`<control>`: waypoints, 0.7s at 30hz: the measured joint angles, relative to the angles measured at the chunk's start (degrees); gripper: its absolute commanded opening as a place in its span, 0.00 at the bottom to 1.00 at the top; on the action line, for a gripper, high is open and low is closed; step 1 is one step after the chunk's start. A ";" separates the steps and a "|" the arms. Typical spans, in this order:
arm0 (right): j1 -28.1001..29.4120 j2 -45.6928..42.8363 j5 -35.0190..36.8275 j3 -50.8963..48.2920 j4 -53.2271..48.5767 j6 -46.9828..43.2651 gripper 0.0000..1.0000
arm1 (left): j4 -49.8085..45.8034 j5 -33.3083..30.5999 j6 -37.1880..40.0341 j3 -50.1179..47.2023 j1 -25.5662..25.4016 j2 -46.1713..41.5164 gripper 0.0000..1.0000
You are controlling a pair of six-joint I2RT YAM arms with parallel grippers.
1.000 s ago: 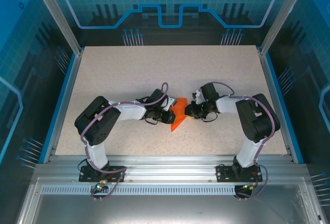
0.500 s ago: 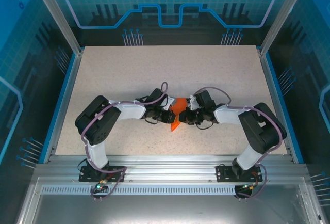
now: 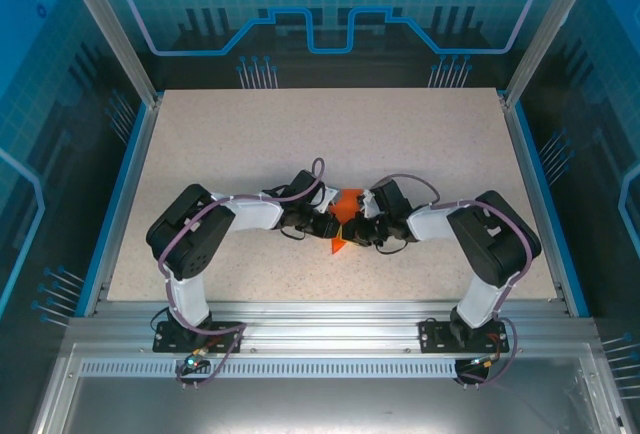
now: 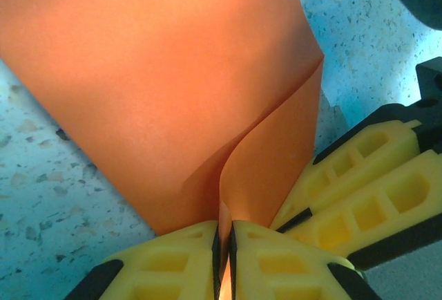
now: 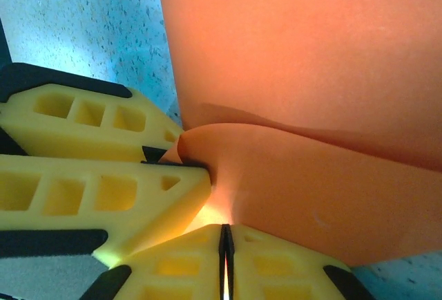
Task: Fold a paper plane with a square sheet of paper (pick it up from the middle)
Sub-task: Third fold the triangle at the center of the table.
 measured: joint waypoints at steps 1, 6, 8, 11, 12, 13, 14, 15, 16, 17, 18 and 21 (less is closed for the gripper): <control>0.00 -0.24 0.09 -0.24 0.33 0.13 0.13 | -0.02 0.09 0.00 0.04 0.02 0.00 0.16; 0.39 -2.86 0.52 -2.49 1.22 0.37 0.13 | -0.55 0.17 0.02 0.48 0.11 0.24 0.16; 1.05 -3.96 0.50 -3.17 1.49 0.83 0.13 | -0.76 0.20 0.02 0.76 0.13 0.42 0.16; 2.40 -4.35 0.55 -3.48 2.32 1.49 0.13 | -0.81 0.39 0.04 0.85 0.22 0.52 0.16; 2.75 -4.33 0.52 -3.48 2.58 1.70 0.13 | -0.79 0.44 0.04 0.85 0.22 0.52 0.16; 3.06 -4.33 0.52 -3.48 2.86 1.86 0.13 | -0.79 0.50 0.04 0.85 0.22 0.52 0.16; 3.28 -4.22 0.50 -3.48 3.15 1.92 0.13 | -0.81 0.55 0.04 0.85 0.22 0.52 0.16; 3.45 -4.00 0.57 -3.48 3.41 2.10 0.13 | -0.81 0.57 0.07 0.85 0.22 0.52 0.16; 3.54 -3.58 0.59 -3.48 3.72 2.14 0.13 | -0.81 0.57 0.28 0.87 0.26 0.57 0.16; 3.65 -3.13 0.68 -3.48 3.87 2.29 0.13 | -0.79 0.59 0.46 0.87 0.26 0.63 0.16; 3.76 -2.58 0.76 -3.48 4.04 2.32 0.13 | -0.81 0.63 0.59 0.92 0.26 0.66 0.16; 3.85 -1.40 0.50 -3.43 4.87 2.73 0.12 | -0.85 0.74 0.94 1.07 0.35 0.79 0.16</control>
